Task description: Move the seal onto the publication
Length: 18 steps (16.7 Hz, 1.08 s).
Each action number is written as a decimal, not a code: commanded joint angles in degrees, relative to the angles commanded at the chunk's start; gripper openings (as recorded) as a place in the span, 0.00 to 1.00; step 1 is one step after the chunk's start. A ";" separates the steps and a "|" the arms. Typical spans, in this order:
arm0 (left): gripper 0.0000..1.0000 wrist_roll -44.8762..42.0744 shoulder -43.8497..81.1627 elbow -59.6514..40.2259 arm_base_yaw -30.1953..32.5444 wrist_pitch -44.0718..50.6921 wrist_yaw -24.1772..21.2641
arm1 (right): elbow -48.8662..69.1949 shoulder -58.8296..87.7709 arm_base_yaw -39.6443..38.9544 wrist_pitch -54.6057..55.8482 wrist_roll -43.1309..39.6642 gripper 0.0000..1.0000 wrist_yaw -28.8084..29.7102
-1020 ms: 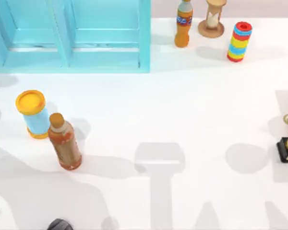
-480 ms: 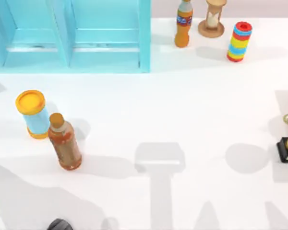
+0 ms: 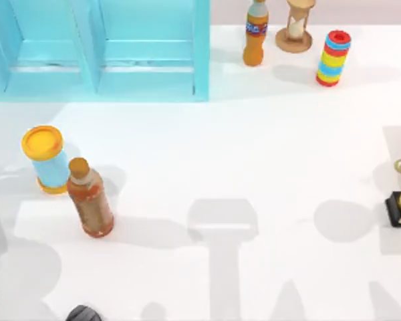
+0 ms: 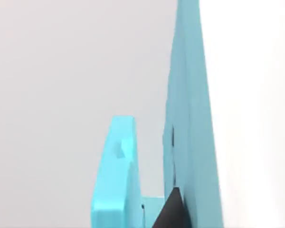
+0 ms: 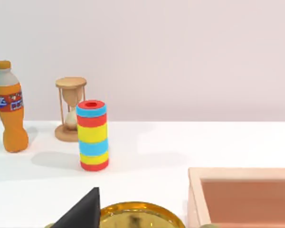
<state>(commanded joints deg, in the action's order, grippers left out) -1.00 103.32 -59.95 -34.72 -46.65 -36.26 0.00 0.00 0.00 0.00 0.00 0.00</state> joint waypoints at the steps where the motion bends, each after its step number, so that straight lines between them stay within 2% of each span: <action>1: 0.00 -0.03 -4.47 1.89 -0.53 1.57 -1.25 | 0.00 0.00 0.00 0.00 0.00 1.00 0.00; 5: 0.00 -0.35 -16.75 9.84 -4.03 8.60 -6.18 | 0.00 0.00 0.00 0.00 0.00 1.00 0.00; 8: 0.00 -0.41 -19.81 12.49 -5.82 11.16 -7.76 | 0.00 0.00 0.00 0.00 0.00 1.00 0.00; 14: 0.00 -0.09 -19.47 12.40 -5.22 11.01 -7.50 | 0.00 0.00 0.00 0.00 0.00 1.00 0.00; 18: 0.00 7.23 -19.18 10.49 0.67 9.91 -4.76 | 0.00 0.00 0.00 0.00 0.00 1.00 0.00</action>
<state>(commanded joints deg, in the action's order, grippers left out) 6.23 84.14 -49.46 -34.06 -36.74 -41.02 0.00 0.00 0.00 0.00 0.00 0.00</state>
